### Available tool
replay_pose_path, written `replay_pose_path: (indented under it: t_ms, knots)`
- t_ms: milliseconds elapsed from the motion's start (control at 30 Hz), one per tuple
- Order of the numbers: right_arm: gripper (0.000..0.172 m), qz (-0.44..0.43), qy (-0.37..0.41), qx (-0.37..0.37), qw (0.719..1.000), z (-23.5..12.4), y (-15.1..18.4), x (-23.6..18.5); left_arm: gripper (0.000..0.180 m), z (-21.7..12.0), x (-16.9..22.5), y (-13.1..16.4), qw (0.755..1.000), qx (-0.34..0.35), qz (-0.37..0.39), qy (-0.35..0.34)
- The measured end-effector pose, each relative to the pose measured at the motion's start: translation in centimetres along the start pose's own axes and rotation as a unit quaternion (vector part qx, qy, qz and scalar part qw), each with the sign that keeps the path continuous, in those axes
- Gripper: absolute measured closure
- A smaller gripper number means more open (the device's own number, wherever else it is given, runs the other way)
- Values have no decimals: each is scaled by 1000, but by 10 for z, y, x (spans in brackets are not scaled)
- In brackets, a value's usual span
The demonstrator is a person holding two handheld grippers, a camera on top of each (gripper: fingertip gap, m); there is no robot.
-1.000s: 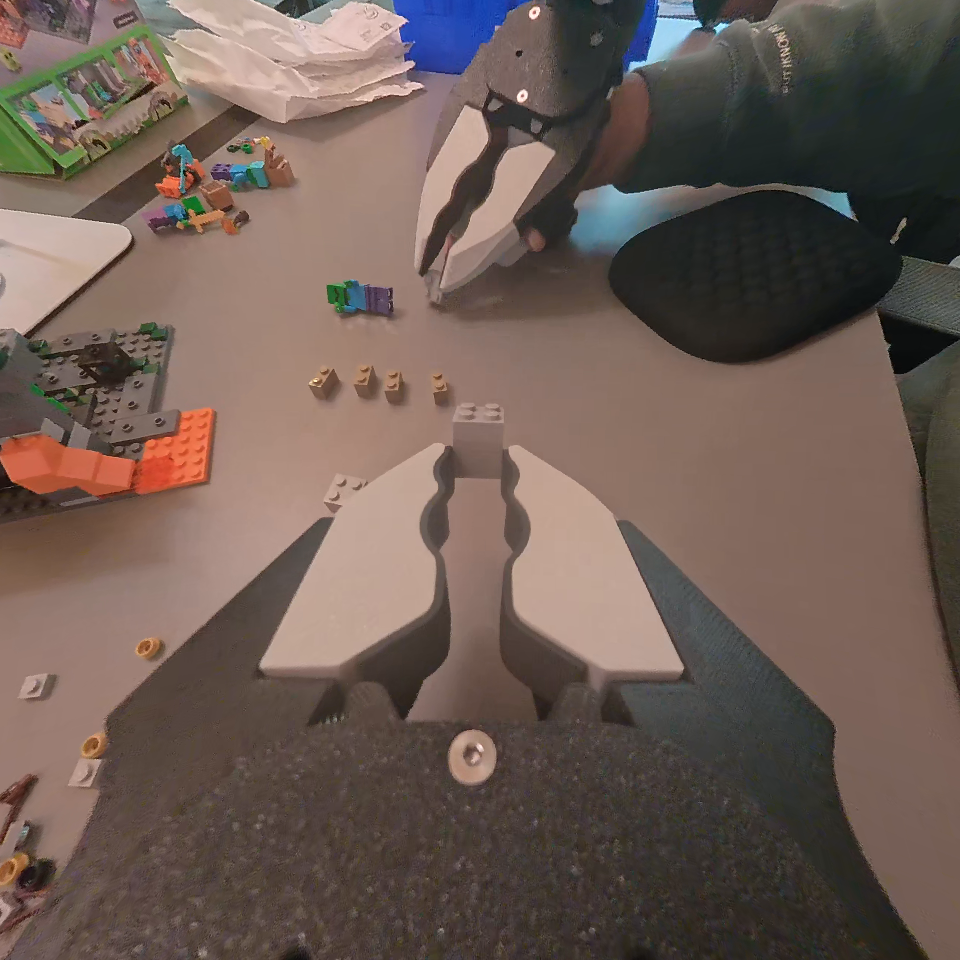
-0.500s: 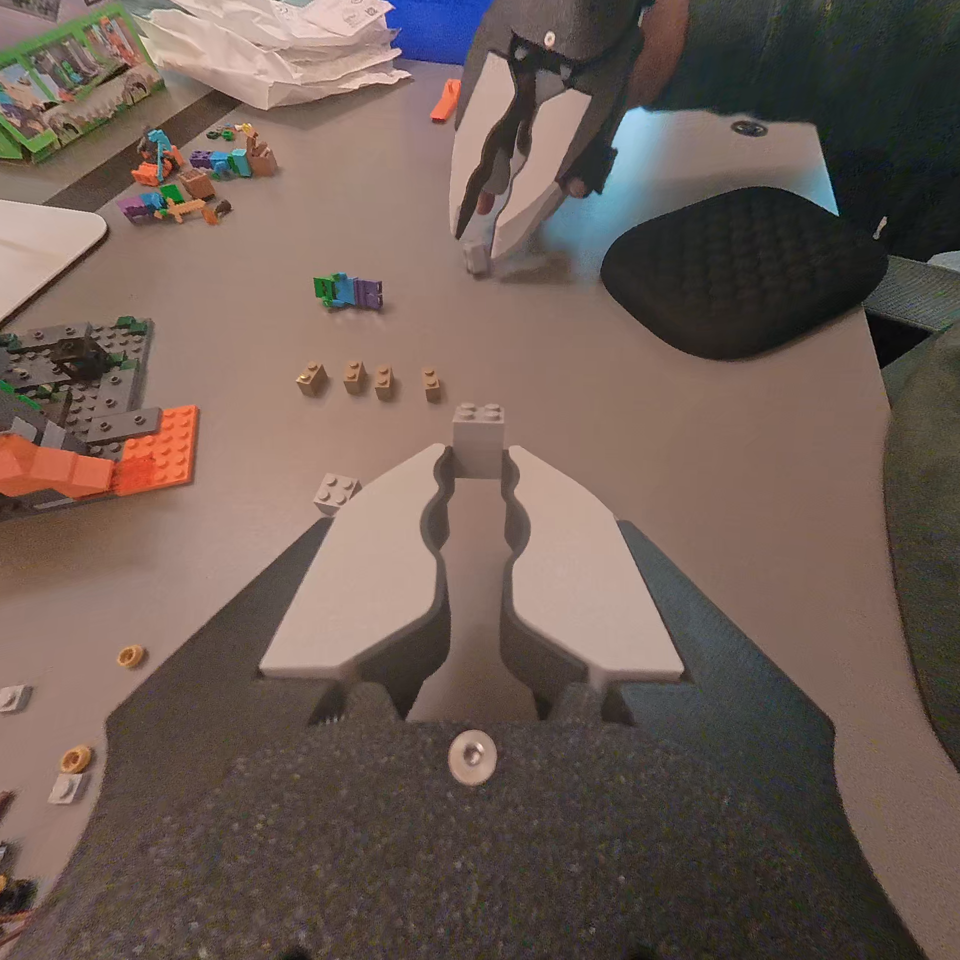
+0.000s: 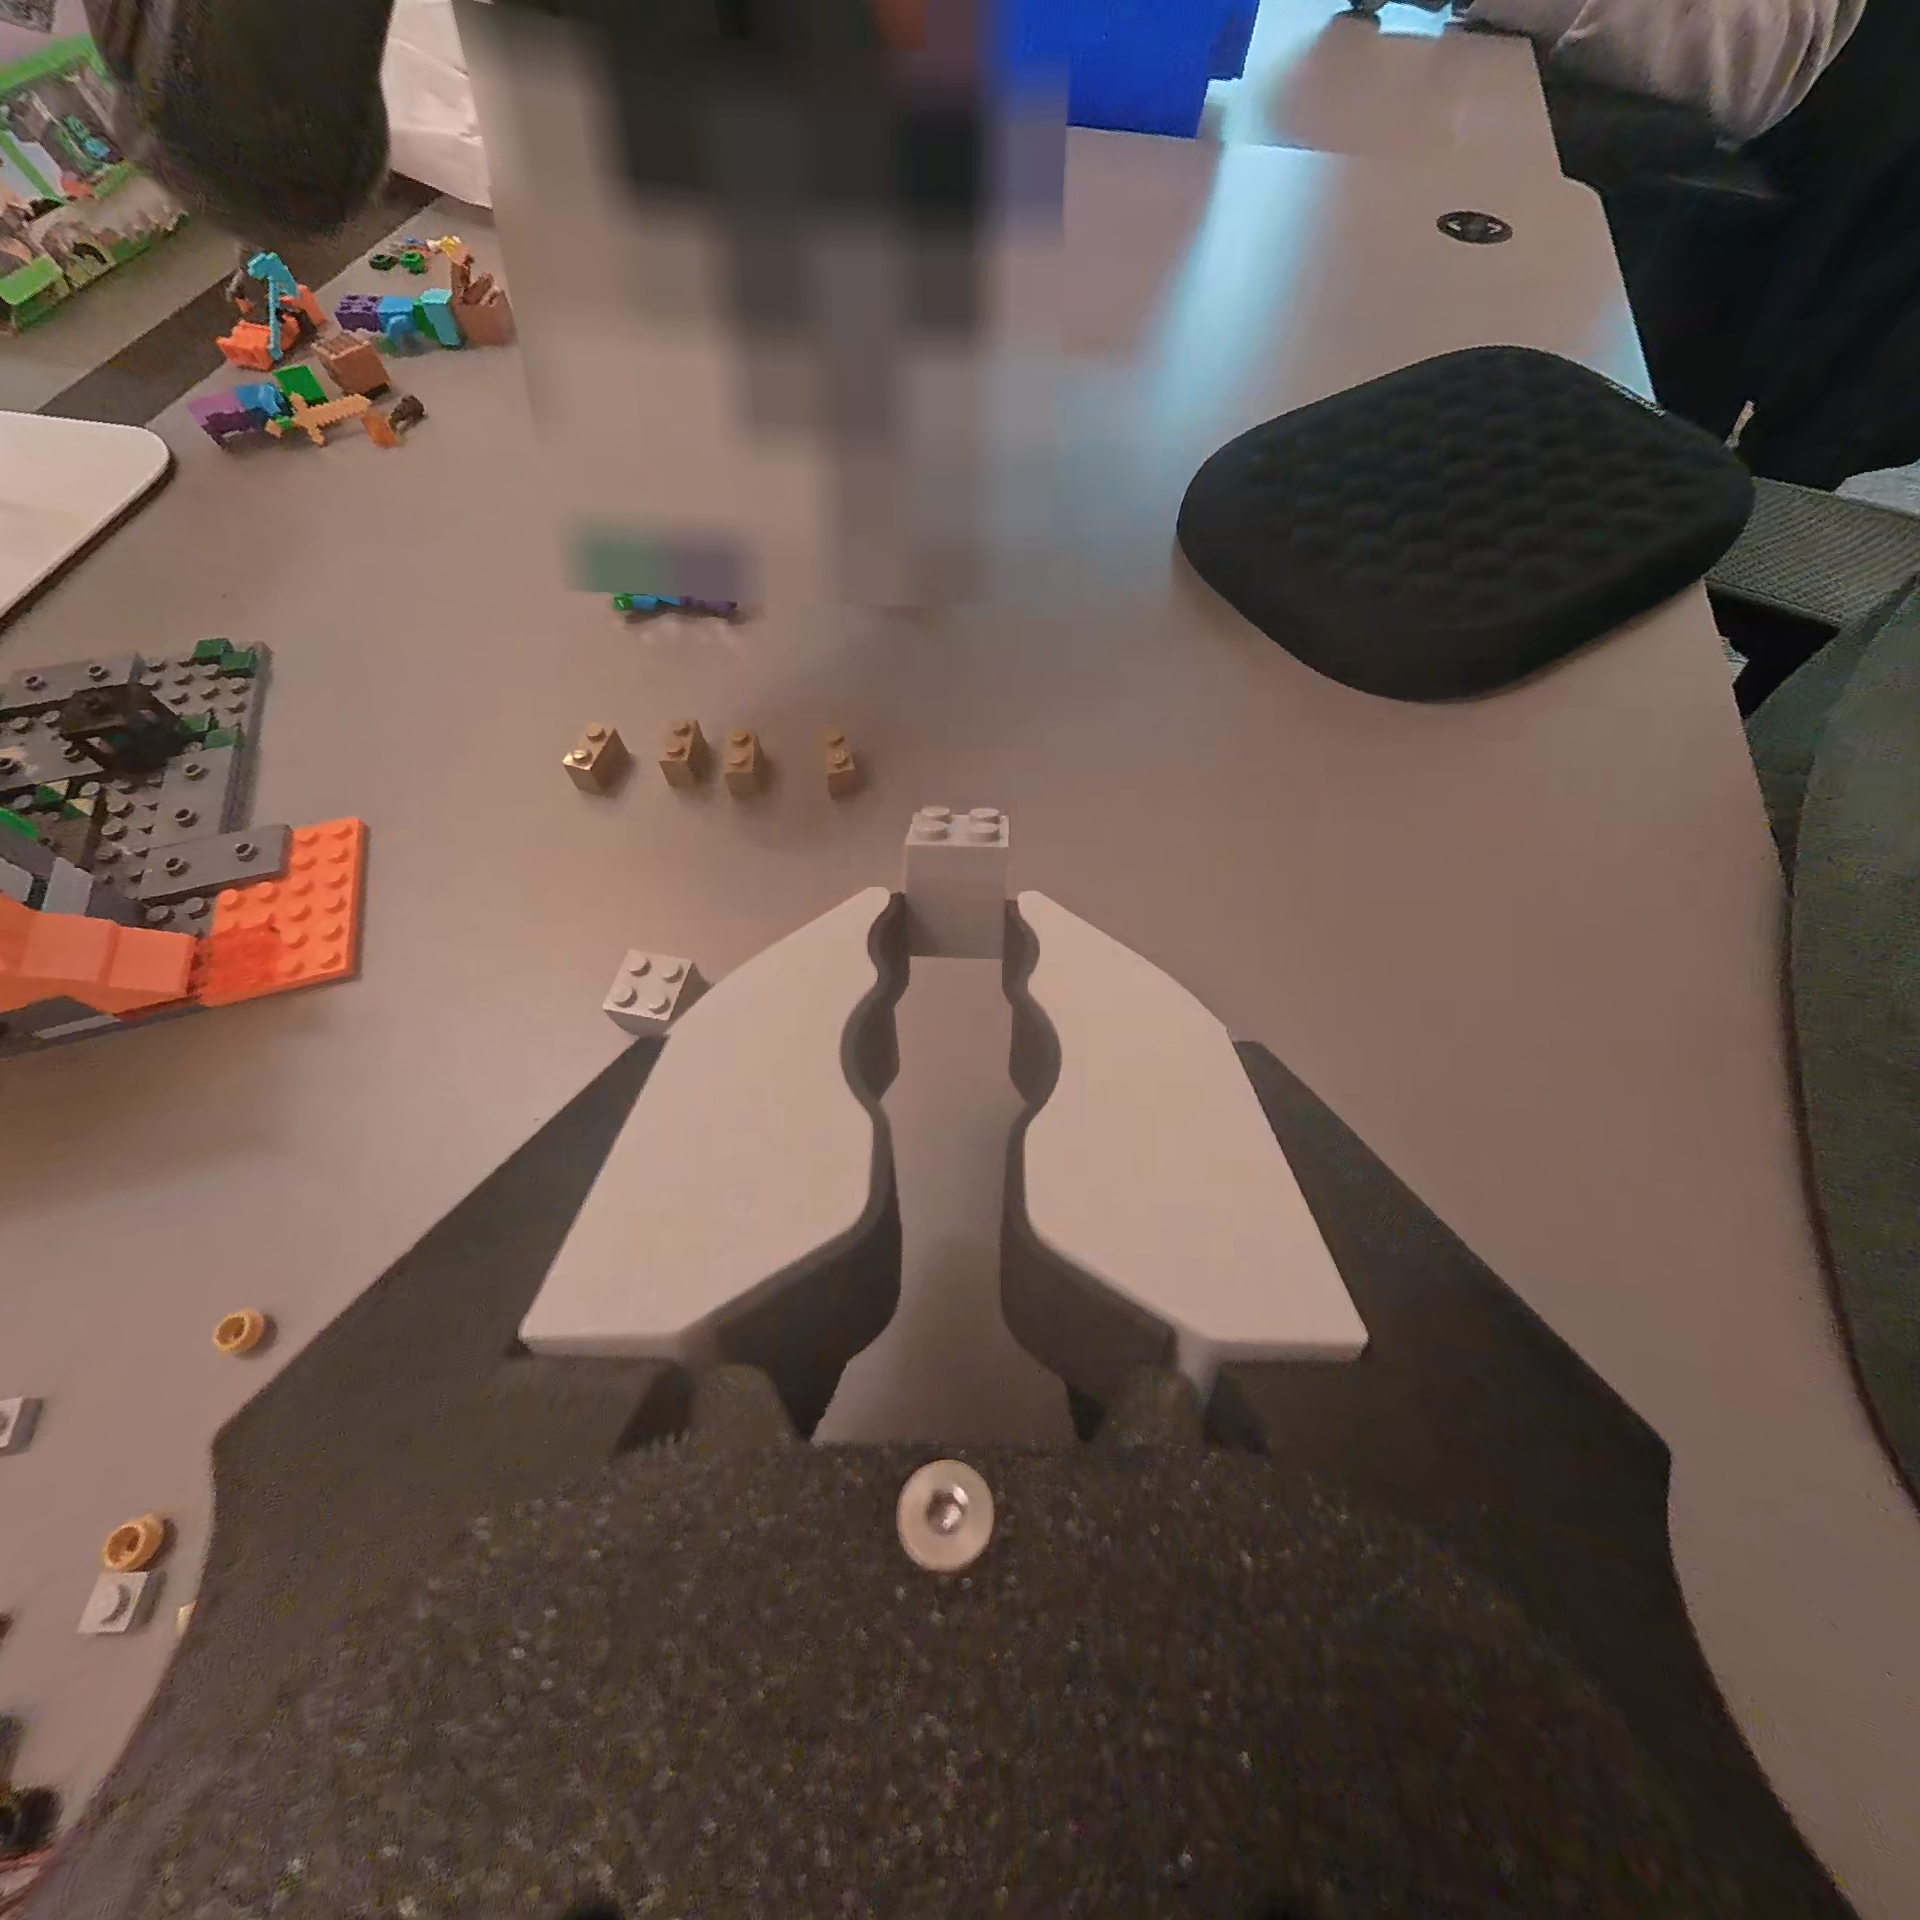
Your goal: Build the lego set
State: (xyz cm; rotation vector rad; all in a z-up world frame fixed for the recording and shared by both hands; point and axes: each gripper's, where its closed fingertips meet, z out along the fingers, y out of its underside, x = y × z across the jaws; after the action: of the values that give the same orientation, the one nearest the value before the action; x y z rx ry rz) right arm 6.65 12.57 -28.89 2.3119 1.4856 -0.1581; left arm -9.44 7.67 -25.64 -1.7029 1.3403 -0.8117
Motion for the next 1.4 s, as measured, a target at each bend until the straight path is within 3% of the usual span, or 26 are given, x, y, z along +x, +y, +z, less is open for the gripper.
replay_pose_path:
  t_ms: [167,433,500,600,733,800,900,1133,1233,1400]
  knots:
    - [145,47,6,-57,997,10,5,4,164,0,6,-3,1000,2,4,9]
    - [151,76,7,-87,993,20,6,-1,164,3,22,-5,999,-6,31,24]
    - [153,46,-4,-23,999,16,-6,-8,164,4,23,-4,999,-8,35,23]
    - [153,-34,32,145,988,7,-34,-8,164,4,22,-4,999,-10,36,20]
    - [153,-161,133,378,902,-6,-60,-11,164,5,21,-3,999,-12,37,16]
    - [153,-191,193,435,859,-8,-61,-8,164,5,20,-2,999,-11,37,15]
    - [153,-193,235,471,828,-4,-57,-3,164,6,19,-1,999,-13,36,12]
    - [145,-175,208,476,836,3,-50,-4,164,9,19,1,999,-19,31,15]
    - [135,-152,169,468,854,3,-49,-8,164,9,19,2,999,-20,28,17]
    - [139,-64,118,420,897,-1,-47,-5,164,9,18,2,999,-18,21,20]
